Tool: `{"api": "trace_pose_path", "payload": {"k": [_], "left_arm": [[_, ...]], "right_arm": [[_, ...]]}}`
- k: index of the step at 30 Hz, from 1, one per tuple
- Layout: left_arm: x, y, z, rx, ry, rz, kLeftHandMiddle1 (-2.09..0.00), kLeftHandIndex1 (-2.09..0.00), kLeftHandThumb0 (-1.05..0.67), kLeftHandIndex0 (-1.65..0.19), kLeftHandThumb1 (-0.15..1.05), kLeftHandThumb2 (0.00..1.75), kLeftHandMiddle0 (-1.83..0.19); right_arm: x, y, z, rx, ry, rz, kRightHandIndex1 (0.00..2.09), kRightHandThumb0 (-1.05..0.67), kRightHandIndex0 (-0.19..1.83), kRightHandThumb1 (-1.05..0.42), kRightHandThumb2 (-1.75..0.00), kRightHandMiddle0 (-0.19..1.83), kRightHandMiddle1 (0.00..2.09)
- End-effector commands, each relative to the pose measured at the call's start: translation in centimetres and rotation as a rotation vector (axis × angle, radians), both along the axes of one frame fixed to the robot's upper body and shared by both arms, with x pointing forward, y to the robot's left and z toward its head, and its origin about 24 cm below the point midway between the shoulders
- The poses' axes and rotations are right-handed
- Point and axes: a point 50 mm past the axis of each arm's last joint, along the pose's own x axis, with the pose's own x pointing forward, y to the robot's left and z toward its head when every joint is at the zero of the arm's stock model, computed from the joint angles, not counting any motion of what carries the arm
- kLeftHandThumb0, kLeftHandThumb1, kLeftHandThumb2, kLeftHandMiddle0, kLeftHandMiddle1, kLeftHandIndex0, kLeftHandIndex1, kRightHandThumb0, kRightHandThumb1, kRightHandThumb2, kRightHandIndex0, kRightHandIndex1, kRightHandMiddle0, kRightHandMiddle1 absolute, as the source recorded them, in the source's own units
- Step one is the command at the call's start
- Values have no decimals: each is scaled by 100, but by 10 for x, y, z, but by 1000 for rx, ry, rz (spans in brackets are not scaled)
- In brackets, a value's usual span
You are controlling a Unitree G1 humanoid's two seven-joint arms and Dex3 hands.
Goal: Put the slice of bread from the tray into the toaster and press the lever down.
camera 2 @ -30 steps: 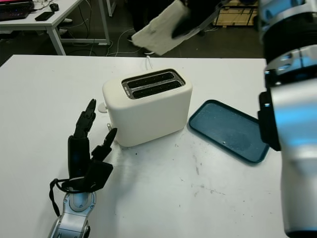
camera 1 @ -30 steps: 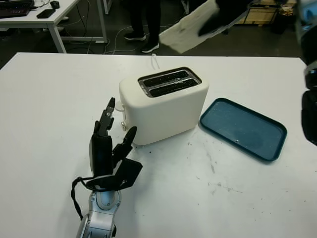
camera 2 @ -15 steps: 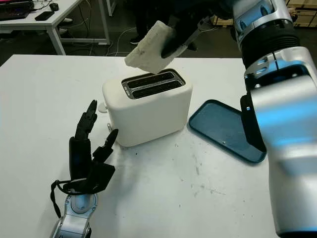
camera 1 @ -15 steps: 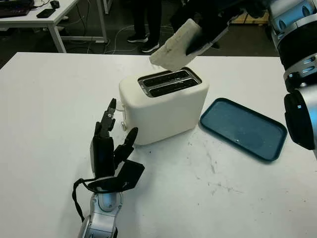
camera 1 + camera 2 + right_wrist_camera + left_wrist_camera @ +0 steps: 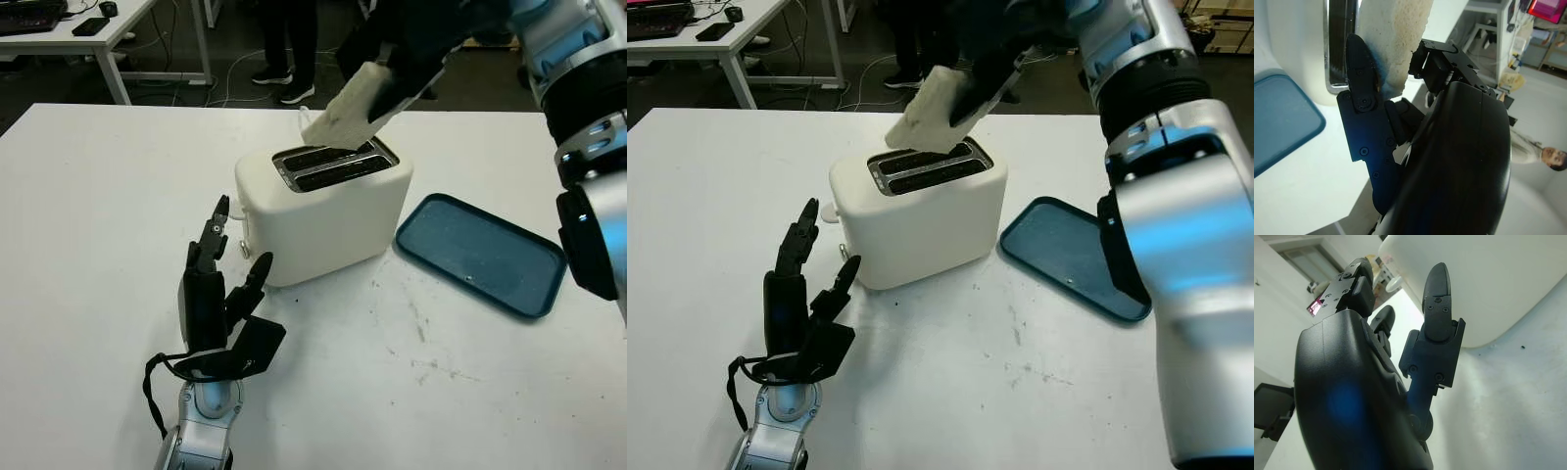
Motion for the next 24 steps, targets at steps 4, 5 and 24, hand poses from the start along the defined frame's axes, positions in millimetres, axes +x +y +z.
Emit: {"api": "trace_pose_path", "payload": {"k": [4,5,24], "left_arm": [[2,-5,1,-21,-16,1,-66,0,-42,-27,92,28,-4],[3,-6,1,-20,-17,1,-66,0,-42,-27,92,27,-4],[2,-8,0,-28,-10,1,-68,0,-44,-27,92,28,-3]], "right_arm": [[2,5,-13,-19,-8,9,175,-44,114,-92,-31,90,175],[2,6,-14,-26,-12,5,175,-43,113,-92,-32,89,175],[6,1,-20,-65,-17,-62,175,-47,112,-92,-29,95,175]]}}
